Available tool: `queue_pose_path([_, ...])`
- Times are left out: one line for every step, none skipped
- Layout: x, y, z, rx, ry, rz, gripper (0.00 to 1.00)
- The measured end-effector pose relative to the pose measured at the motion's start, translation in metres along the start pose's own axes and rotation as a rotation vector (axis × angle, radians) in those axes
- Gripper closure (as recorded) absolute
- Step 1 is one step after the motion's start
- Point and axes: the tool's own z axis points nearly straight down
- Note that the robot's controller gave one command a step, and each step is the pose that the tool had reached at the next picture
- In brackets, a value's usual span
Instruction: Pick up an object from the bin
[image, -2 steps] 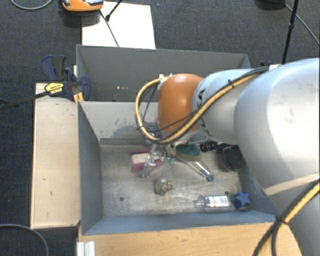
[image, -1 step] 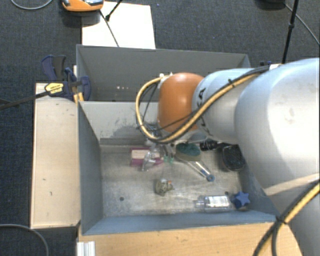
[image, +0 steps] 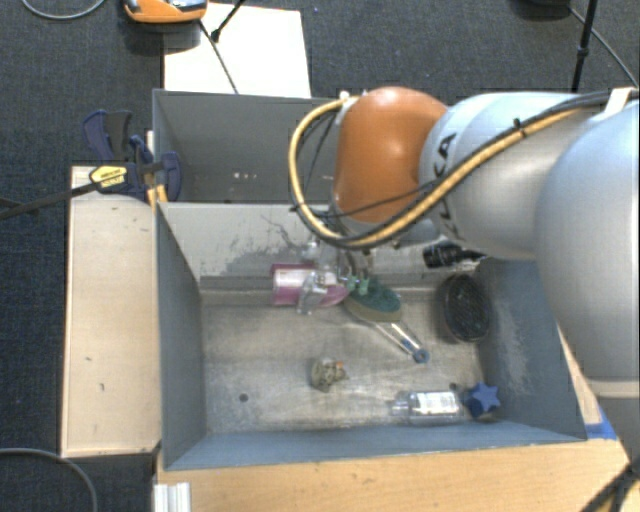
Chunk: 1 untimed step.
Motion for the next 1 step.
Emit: queue_pose_path([-0.0007,0.0004,-0.0128,0.002,0.004,-0.002,1.0])
